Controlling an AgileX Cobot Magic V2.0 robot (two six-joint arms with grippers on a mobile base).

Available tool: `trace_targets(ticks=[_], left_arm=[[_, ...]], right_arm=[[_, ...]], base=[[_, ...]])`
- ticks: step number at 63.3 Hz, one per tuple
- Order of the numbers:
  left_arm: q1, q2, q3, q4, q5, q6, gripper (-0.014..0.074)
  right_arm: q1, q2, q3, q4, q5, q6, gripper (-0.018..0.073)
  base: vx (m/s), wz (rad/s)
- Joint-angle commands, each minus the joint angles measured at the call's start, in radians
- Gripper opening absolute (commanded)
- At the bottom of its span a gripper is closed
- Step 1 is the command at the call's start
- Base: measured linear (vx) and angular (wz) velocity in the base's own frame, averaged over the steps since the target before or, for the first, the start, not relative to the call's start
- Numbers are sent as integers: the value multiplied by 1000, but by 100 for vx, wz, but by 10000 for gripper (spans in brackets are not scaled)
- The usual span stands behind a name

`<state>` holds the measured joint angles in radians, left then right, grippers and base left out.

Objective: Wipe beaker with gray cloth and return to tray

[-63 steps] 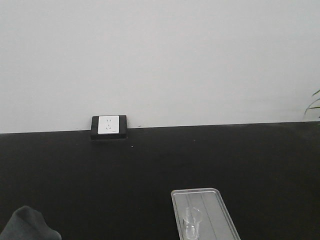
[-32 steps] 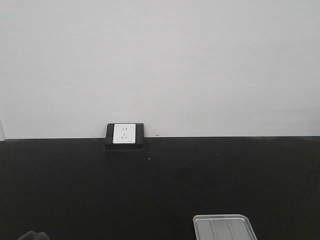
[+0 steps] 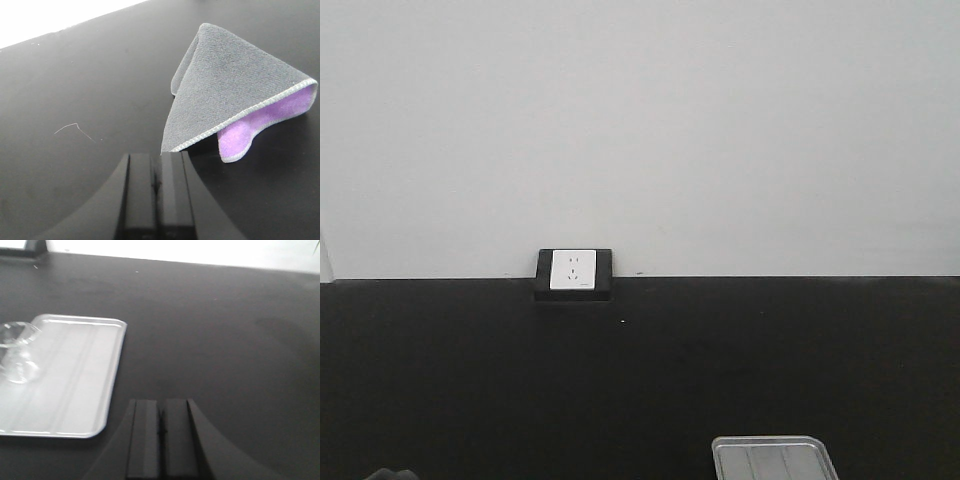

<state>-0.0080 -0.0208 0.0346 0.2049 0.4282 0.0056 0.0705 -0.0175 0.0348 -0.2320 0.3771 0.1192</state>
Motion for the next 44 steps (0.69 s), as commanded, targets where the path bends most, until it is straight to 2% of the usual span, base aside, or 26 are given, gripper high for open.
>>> trace_targets(ticks=[1, 6, 10, 18, 23, 33, 44], left_arm=[[1, -16, 16, 8, -75, -6, -6], [1, -16, 15, 54, -72, 45, -6], [1, -16, 15, 59, -72, 67, -6], [1, -16, 15, 58, -72, 67, -6], [1, -16, 15, 85, -72, 69, -6], [1, -16, 15, 83, -95, 68, -6], [1, -16, 15, 96, -150, 78, -6]], right_arm=[[-5, 0, 0, -85, -76, -17, -8], [-5, 0, 0, -100, -78, -17, -8], [-5, 0, 0, -104, -76, -18, -8], [-5, 0, 1, -225, -80, -25, -8], [-5, 0, 0, -216, -128, 8, -8], [-5, 0, 0, -177, -268, 93, -8], [-5, 0, 0, -178, -334, 84, -8]], base=[[0, 0], [0, 0], [0, 0], [0, 0], [0, 0], [0, 0], [0, 0]])
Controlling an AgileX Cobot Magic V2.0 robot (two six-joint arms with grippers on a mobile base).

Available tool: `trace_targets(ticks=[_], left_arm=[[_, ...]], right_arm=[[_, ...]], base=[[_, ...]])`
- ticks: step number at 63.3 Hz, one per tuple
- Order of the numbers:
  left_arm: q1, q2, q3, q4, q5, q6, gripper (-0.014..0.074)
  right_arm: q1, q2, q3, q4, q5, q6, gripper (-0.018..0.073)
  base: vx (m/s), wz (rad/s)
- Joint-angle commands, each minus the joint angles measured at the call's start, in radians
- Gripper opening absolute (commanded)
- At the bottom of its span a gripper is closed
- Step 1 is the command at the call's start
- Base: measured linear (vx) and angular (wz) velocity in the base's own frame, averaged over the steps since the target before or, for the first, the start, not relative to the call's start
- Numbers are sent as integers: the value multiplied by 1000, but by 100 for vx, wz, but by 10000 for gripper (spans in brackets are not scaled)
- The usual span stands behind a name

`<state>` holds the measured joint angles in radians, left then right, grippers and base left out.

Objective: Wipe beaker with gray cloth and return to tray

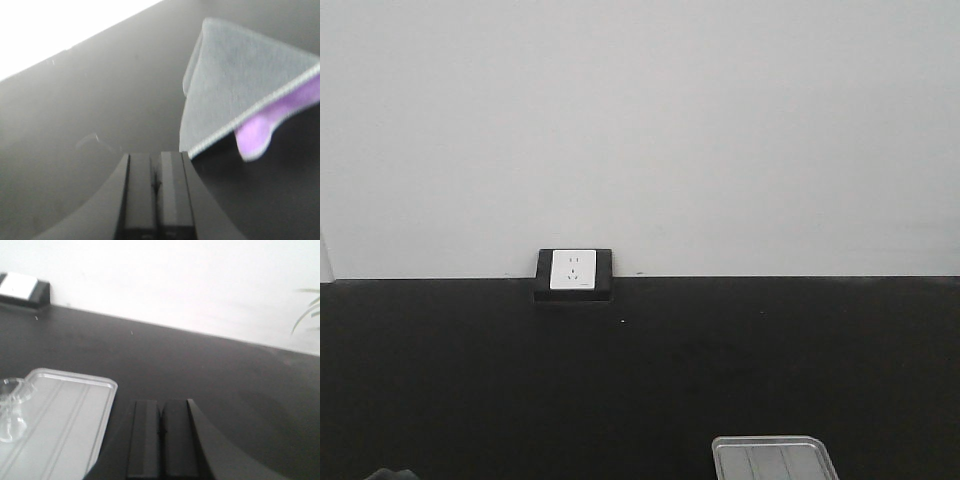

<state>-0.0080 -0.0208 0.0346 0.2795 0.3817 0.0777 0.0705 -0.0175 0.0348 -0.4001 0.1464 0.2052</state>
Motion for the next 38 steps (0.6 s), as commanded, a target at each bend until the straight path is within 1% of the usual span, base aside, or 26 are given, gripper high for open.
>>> trace_targets(ticks=[1, 9, 18, 28, 31, 38], left_arm=[[1, -16, 15, 27, -106, 7, -6], [1, -16, 15, 28, -184, 7, -6], [1, -16, 15, 27, -336, 6, -6], [1, -16, 15, 24, -401, -2, -6], [1, -16, 15, 23, -424, -28, -6], [1, -16, 15, 24, -486, -125, -6]], right_arm=[[-5, 0, 0, -9, -103, -2, -8], [-5, 0, 0, -9, -124, -2, -8], [-5, 0, 0, -8, -171, -2, -8], [-5, 0, 0, -9, -188, -2, -8], [-5, 0, 0, -9, -189, -2, -8], [-5, 0, 0, -7, -201, -2, -8]], base=[[0, 0], [0, 0], [0, 0], [0, 0], [0, 0], [0, 0]])
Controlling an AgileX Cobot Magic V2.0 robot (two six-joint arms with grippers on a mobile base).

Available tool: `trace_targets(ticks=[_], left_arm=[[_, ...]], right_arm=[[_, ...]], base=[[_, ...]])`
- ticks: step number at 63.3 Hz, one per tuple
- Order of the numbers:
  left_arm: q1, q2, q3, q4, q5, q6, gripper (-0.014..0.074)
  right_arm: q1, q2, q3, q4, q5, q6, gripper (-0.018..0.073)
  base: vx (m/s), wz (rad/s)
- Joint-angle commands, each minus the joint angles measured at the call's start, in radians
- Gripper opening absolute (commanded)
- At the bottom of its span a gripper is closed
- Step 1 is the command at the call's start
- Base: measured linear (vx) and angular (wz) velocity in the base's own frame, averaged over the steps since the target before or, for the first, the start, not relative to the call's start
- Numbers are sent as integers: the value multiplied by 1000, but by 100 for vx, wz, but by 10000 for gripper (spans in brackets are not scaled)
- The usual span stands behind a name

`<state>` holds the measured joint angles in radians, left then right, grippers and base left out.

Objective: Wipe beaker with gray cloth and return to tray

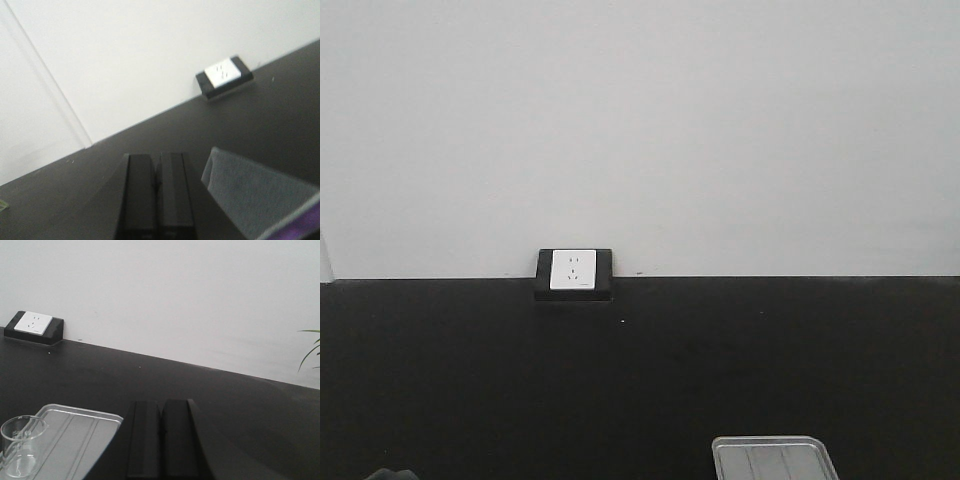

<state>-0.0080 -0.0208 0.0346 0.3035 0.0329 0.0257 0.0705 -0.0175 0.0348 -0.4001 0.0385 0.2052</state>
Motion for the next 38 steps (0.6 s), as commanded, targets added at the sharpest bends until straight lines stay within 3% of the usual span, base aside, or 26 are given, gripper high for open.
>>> trace_targets(ticks=[1, 8, 19, 28, 32, 38], left_arm=[[1, -16, 15, 0, -146, -85, -6], [1, -16, 15, 0, -220, -144, -6], [1, -16, 15, 0, -321, -154, -6], [1, -16, -40, -1, -514, -175, -6], [1, -14, -127, -1, -478, -175, -6], [2, 12, -325, 0, -296, -176, -6]], right_arm=[[-5, 0, 0, -7, -96, -2, -8], [-5, 0, 0, -5, -105, -1, -8], [-5, 0, -14, -5, -148, 7, -8], [-5, 2, -108, 23, -146, 33, -8], [-5, 19, -175, 22, -115, 42, -8], [-5, 84, -334, 22, -48, 51, -8]], base=[[0, 0], [0, 0], [0, 0], [0, 0], [0, 0], [0, 0]])
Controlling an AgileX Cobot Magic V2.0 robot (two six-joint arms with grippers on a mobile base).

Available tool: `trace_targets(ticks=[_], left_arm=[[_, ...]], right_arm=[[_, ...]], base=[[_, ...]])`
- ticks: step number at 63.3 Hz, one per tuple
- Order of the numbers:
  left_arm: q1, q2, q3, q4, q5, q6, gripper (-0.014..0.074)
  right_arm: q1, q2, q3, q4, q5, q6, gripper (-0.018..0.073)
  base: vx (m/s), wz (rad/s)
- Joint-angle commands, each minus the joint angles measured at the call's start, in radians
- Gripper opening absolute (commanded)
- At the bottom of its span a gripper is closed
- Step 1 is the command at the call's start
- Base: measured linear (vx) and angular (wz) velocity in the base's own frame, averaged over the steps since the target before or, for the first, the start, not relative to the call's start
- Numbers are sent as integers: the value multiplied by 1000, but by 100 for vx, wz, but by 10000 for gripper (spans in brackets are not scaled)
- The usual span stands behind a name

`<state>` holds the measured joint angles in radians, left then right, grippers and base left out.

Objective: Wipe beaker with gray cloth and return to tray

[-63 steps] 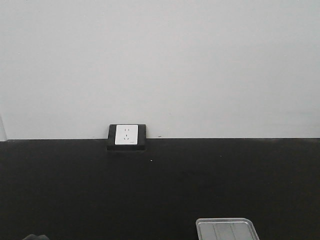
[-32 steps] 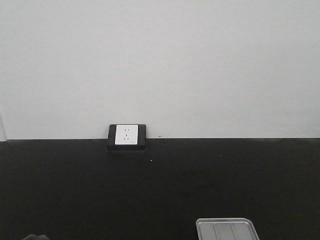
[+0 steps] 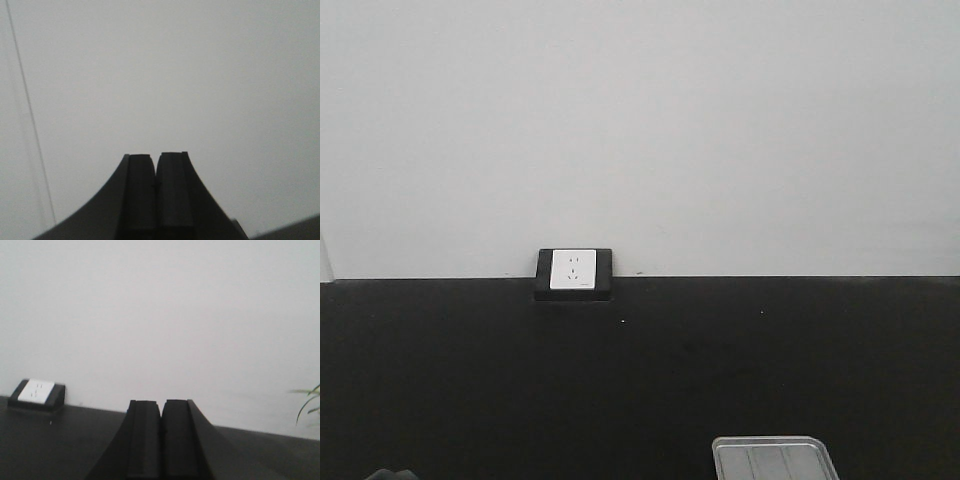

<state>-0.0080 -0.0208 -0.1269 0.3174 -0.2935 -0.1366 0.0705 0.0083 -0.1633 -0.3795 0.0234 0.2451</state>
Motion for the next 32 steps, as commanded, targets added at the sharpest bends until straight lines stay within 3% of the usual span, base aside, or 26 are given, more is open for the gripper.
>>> trace_targets(ticks=[1, 14, 32], left_arm=[[2, 25, -212, -14, 81, -13, -6], [2, 222, -579, -14, 492, -18, -6], [2, 465, -649, -14, 599, -22, 10]], right_arm=[[-5, 71, -159, 1, -23, 13, -8], [-5, 296, -418, 0, 61, 11, -8], [-5, 573, -464, -1, 85, 11, -1]], base=[[0, 0], [0, 0], [0, 0]])
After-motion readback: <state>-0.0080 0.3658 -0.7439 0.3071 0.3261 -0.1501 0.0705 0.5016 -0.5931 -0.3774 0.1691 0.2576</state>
